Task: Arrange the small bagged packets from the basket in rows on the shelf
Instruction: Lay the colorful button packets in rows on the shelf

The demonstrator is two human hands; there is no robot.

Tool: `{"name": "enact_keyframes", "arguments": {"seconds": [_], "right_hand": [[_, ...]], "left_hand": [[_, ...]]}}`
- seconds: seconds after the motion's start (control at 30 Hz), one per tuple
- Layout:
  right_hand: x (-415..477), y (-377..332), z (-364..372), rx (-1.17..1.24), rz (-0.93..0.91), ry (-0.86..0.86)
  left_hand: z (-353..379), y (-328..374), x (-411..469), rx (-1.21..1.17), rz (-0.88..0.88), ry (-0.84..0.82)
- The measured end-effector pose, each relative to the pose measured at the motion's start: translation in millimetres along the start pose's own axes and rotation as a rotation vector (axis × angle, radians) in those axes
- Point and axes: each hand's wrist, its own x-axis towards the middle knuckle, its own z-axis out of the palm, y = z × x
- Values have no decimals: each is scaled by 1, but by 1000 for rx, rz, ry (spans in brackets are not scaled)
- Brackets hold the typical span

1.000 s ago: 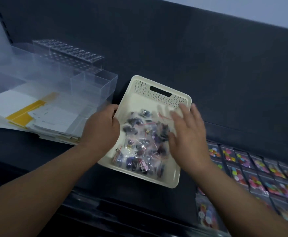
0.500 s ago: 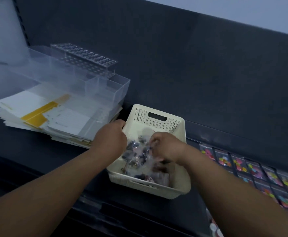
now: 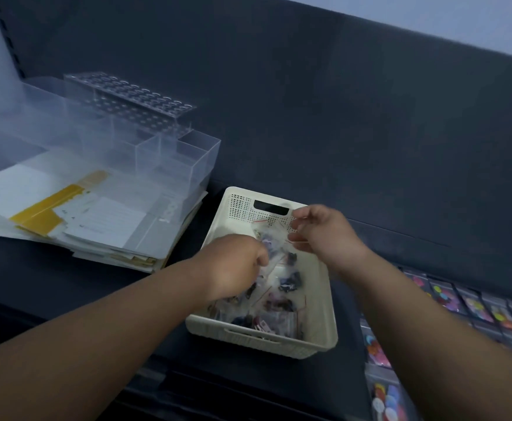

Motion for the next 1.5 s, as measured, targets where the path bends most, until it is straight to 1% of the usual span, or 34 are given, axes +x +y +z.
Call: {"name": "enact_keyframes", "arguments": {"seconds": [0.1, 0.17, 0.2, 0.27, 0.33, 0.43, 0.5, 0.57, 0.63, 0.67, 0.7, 0.73, 0.8, 0.87, 0.9, 0.93, 1.0, 1.1, 1.17, 1.27, 1.3, 1.33, 1.4, 1.43, 1.47, 1.5], "right_hand": [[0, 2, -12, 53, -59, 74], [-1, 5, -17, 73, -57, 69], [-1, 7, -18, 84, -55, 62], [-1, 9, -19, 100, -55, 47], [0, 11, -21, 108, -56, 28], [1, 12, -22, 116, -52, 20], [3, 11, -23, 125, -45, 23], [4, 10, -23, 131, -40, 19], [6, 10, -22, 132, -41, 13], [6, 10, -22, 129, -42, 11], [6, 11, -22, 125, -43, 11], [7, 12, -22, 123, -43, 11], [7, 13, -23, 130, -44, 11], [6, 14, -23, 143, -51, 5], [6, 14, -24, 146, -57, -1], [5, 14, -25, 149, -62, -9], [4, 14, -25, 153, -71, -25], [3, 13, -25, 136, -79, -39], [2, 11, -24, 106, -86, -51], [0, 8, -21, 48, -109, -81], [-1, 8, -20, 37, -113, -89], [-1, 7, -19, 29, -115, -93], [-2, 7, -17, 21, -118, -88], [-3, 7, -17, 24, -117, -81], [-4, 7, -17, 32, -115, -73], [-4, 7, -18, 45, -111, -66]], "left_hand": [[14, 12, 14, 26, 52, -159], [22, 21, 19, 170, 89, -265], [25, 23, 21, 257, 104, -276], [25, 18, 25, 359, 84, -245], [21, 6, 29, 331, 15, -185], [5, -6, 33, 74, -80, -66], [-6, -5, 32, -32, -105, -19], [-8, 0, 31, -53, -69, -37], [0, 8, 25, -117, -19, -168], [6, 12, 23, -91, -1, -252], [14, 15, 22, -2, 19, -316], [21, 18, 22, 115, 37, -339], [29, 20, 29, 281, 66, -268], [28, 15, 37, 283, 48, -161], [24, 12, 41, 223, 13, -114], [18, 10, 43, 116, -34, -84], [7, 8, 46, -154, -122, -36], [-6, 10, 44, -524, -235, -44], [-10, 11, 45, -656, -304, -45], [-12, 8, 47, -800, -401, 63], [-11, 6, 47, -760, -407, 108], [-10, 4, 46, -621, -379, 139], [-6, 7, 40, -264, -264, 170], [-5, 11, 35, -161, -184, 158], [-2, 16, 33, -130, -100, 98], [2, 21, 30, -140, -33, 3]]}}
